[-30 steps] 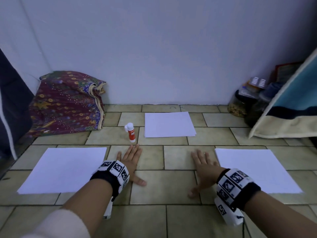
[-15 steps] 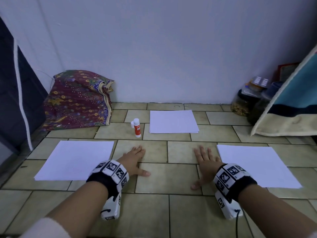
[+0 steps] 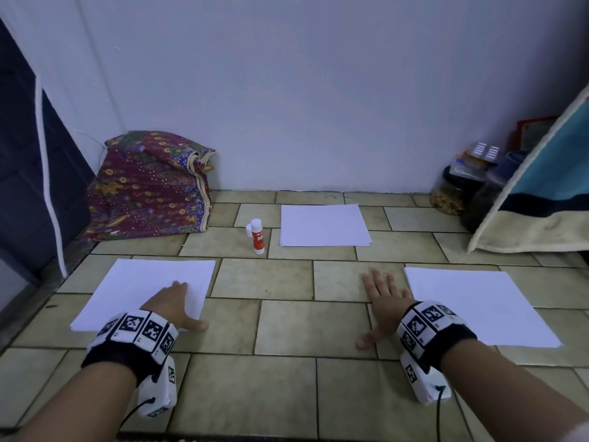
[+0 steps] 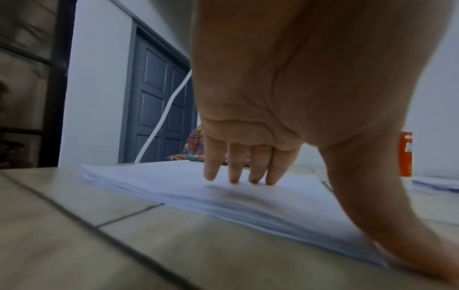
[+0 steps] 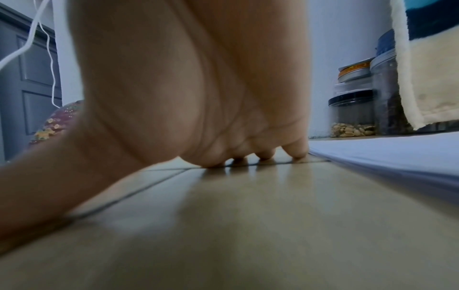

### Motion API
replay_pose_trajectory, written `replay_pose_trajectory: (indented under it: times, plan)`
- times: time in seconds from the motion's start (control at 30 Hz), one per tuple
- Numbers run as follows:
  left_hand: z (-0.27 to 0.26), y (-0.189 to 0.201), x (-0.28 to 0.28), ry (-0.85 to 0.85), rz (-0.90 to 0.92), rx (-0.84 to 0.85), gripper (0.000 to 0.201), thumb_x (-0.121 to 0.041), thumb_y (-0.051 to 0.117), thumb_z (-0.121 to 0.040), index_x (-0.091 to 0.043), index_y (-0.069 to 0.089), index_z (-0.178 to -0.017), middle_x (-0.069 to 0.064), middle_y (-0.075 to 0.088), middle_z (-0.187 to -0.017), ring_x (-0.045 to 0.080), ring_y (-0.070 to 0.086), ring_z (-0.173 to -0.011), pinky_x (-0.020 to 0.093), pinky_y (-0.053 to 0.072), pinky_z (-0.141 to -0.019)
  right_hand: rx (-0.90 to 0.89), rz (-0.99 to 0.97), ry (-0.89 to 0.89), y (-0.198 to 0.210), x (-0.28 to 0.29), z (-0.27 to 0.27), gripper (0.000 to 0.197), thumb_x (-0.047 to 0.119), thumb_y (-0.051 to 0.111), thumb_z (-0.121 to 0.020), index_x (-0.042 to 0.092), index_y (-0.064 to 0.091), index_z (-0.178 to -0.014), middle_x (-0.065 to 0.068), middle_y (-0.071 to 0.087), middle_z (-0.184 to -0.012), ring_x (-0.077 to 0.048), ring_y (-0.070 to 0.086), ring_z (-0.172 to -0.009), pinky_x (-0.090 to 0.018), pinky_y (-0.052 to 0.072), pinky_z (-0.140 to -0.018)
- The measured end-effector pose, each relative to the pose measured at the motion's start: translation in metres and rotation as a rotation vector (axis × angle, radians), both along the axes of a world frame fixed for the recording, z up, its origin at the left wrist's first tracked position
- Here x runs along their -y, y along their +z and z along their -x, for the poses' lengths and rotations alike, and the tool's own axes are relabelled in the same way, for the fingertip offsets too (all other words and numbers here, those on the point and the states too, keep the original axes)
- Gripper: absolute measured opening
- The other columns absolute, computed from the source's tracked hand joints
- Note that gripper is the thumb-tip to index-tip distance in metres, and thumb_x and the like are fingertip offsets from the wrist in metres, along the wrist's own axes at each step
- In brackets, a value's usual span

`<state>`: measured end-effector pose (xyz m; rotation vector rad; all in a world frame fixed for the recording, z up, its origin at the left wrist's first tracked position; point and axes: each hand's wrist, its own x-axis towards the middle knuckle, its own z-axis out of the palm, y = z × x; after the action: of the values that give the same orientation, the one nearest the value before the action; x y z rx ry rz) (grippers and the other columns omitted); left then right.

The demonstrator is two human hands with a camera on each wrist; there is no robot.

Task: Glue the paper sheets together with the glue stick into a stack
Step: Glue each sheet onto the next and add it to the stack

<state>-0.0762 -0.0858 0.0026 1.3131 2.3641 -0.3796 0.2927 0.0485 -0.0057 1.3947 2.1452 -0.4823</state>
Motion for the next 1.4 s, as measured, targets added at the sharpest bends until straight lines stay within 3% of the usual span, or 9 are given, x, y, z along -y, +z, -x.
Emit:
replay_pose_trajectory:
  times: [0.23, 0.37, 0.6, 0.73, 0.83, 1.13, 1.23, 1.33, 1.4]
  plan:
    - [0.001, 0.013, 0.006, -0.009, 0.065, 0.018, 0.097, -0.066, 0.045, -0.09, -0.011, -0.003, -0.153, 0.005, 0.001, -0.162, 0.02, 0.021, -0.146, 0.025, 0.022, -0.113, -0.011, 0.005, -0.003, -0.001, -0.001, -0.002, 0.148, 0.07, 0.076, -0.055, 0.021, -0.032, -0.144, 0.0, -0.04, -0.15, -0.028, -0.03, -0.141, -0.05, -0.005, -0.118]
    - [0.004, 0.01, 0.008, -0.022, 0.036, 0.017, 0.101, -0.062, 0.052, -0.089, -0.009, -0.005, -0.153, 0.007, 0.0, -0.162, 0.021, 0.025, -0.144, 0.025, 0.027, -0.112, -0.012, -0.01, 0.002, -0.003, -0.003, -0.003, 0.149, 0.072, 0.076, -0.053, 0.021, -0.031, -0.144, 0.0, -0.04, -0.15, -0.028, -0.029, -0.142, -0.05, -0.004, -0.118]
    - [0.008, 0.013, 0.004, -0.066, -0.039, -0.124, 0.054, -0.031, 0.05, -0.098, -0.021, 0.033, -0.149, 0.001, 0.043, -0.146, 0.019, 0.044, -0.13, 0.029, 0.037, -0.105, -0.017, -0.027, 0.006, -0.005, -0.003, -0.003, 0.148, 0.073, 0.075, -0.053, 0.022, -0.03, -0.145, 0.0, -0.039, -0.151, -0.028, -0.028, -0.142, -0.05, -0.003, -0.118]
    - [-0.008, 0.033, -0.002, 0.061, -0.286, -0.2, 0.042, -0.015, 0.043, -0.094, -0.028, 0.05, -0.133, 0.001, 0.063, -0.106, 0.021, 0.057, -0.086, 0.028, 0.045, -0.069, -0.024, -0.026, 0.006, -0.005, -0.003, -0.004, 0.148, 0.072, 0.075, -0.053, 0.022, -0.03, -0.145, 0.001, -0.039, -0.15, -0.027, -0.028, -0.142, -0.05, -0.003, -0.119]
    - [-0.048, 0.062, -0.008, 0.043, -0.415, -0.187, 0.018, -0.009, 0.047, -0.089, -0.011, 0.055, -0.105, 0.003, 0.059, -0.093, 0.025, 0.056, -0.086, 0.027, 0.038, -0.064, -0.022, -0.022, 0.006, -0.005, -0.003, -0.004, 0.148, 0.072, 0.075, -0.054, 0.023, -0.031, -0.145, 0.001, -0.04, -0.15, -0.027, -0.028, -0.142, -0.05, -0.002, -0.119]
    - [-0.196, 0.036, -0.029, -0.38, -0.298, 0.019, 0.028, -0.006, 0.041, -0.094, -0.006, 0.049, -0.122, 0.008, 0.051, -0.126, 0.029, 0.055, -0.11, 0.032, 0.04, -0.079, -0.019, -0.024, 0.017, -0.003, -0.004, -0.003, 0.149, 0.072, 0.076, -0.054, 0.022, -0.03, -0.146, 0.001, -0.038, -0.151, -0.027, -0.027, -0.143, -0.05, -0.001, -0.118]
    - [-0.205, 0.019, -0.033, -0.415, -0.207, 0.078, 0.028, -0.021, 0.047, -0.097, -0.006, 0.049, -0.12, 0.009, 0.048, -0.127, 0.029, 0.053, -0.111, 0.032, 0.039, -0.08, -0.024, -0.022, 0.024, -0.002, -0.004, -0.003, 0.148, 0.071, 0.076, -0.054, 0.021, -0.029, -0.146, 0.001, -0.037, -0.152, -0.028, -0.026, -0.143, -0.05, -0.001, -0.118]
    - [-0.2, 0.012, -0.034, -0.459, -0.117, 0.105, 0.066, -0.061, 0.046, -0.091, -0.006, 0.045, -0.127, 0.006, 0.044, -0.132, 0.029, 0.042, -0.121, 0.037, 0.041, -0.089, -0.028, -0.032, 0.027, -0.003, -0.005, -0.004, 0.148, 0.071, 0.076, -0.054, 0.021, -0.029, -0.146, 0.0, -0.038, -0.151, -0.028, -0.027, -0.143, -0.05, 0.0, -0.118]
    - [-0.192, 0.012, -0.034, -0.51, -0.102, 0.128, 0.076, -0.068, 0.037, -0.09, -0.008, 0.039, -0.137, 0.006, 0.036, -0.145, 0.029, 0.03, -0.131, 0.041, 0.041, -0.098, -0.028, -0.034, 0.026, -0.004, -0.006, -0.004, 0.148, 0.071, 0.076, -0.054, 0.021, -0.029, -0.146, 0.0, -0.038, -0.151, -0.028, -0.027, -0.143, -0.05, 0.0, -0.118]
